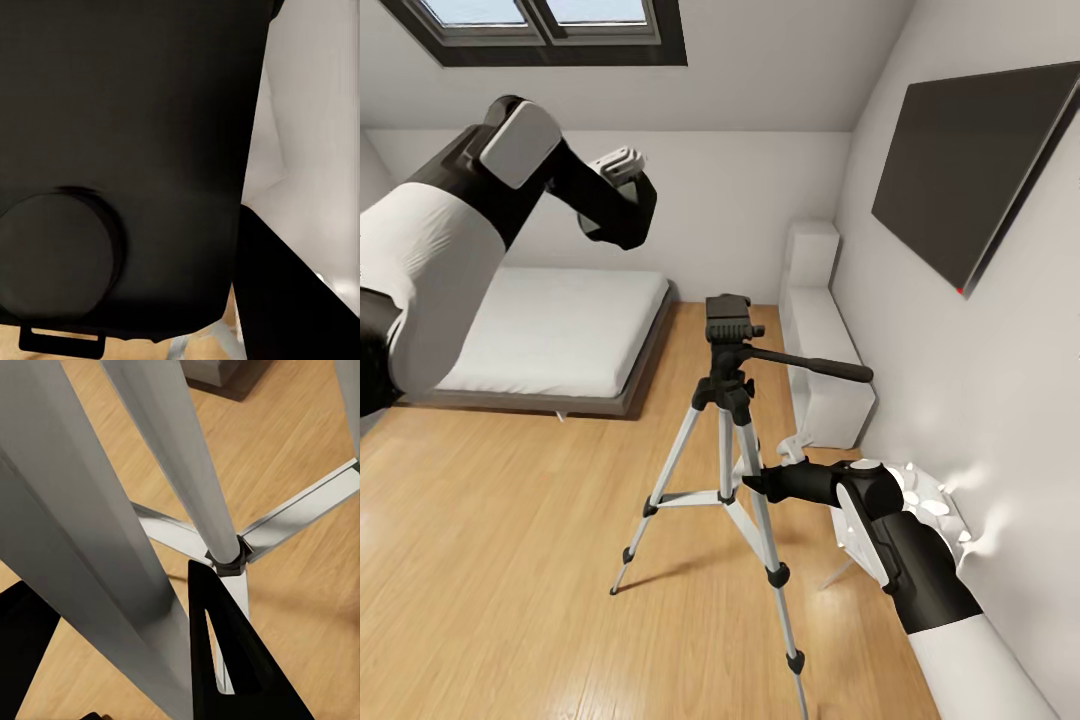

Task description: Attach the digital camera to the camera tripod in the bedroom.

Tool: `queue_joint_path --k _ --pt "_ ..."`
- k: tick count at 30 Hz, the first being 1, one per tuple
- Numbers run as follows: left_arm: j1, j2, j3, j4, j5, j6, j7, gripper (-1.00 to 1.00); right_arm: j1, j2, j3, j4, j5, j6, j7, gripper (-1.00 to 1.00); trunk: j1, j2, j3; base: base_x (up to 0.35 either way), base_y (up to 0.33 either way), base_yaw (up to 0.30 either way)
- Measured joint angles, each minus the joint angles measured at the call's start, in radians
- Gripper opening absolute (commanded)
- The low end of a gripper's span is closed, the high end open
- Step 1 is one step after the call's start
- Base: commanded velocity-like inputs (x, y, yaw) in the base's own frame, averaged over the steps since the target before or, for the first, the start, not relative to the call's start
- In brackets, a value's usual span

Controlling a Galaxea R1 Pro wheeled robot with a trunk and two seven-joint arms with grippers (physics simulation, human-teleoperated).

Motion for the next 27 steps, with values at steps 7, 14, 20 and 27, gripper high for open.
queue_joint_path --k 7,14,20,27 --pt "-0.001 -0.097 0.002 0.001 0.035 -0.004 0.003 -1.00 0.000 -0.002 -0.001 0.003 -0.005 -0.002 -0.002 -1.00 0.000 0.000 0.000 0.000 0.000 0.000" --pt "-0.002 -0.113 0.000 -0.068 0.033 -0.001 -0.183 -1.00 0.000 -0.003 -0.001 0.006 -0.007 -0.004 -0.001 -1.00 0.000 -0.001 0.000 0.000 0.000 0.000" --pt "-0.001 -0.072 -0.010 -0.101 0.019 0.001 -0.386 -1.00 0.000 -0.004 0.000 0.003 -0.007 -0.003 -0.001 -1.00 0.000 0.000 0.000 0.000 0.000 0.000" --pt "-0.001 -0.048 -0.034 -0.100 -0.028 0.002 -0.432 -1.00 0.000 -0.003 0.000 0.003 -0.006 -0.003 -0.002 -1.00 0.000 0.000 0.000 0.000 0.000 0.000"
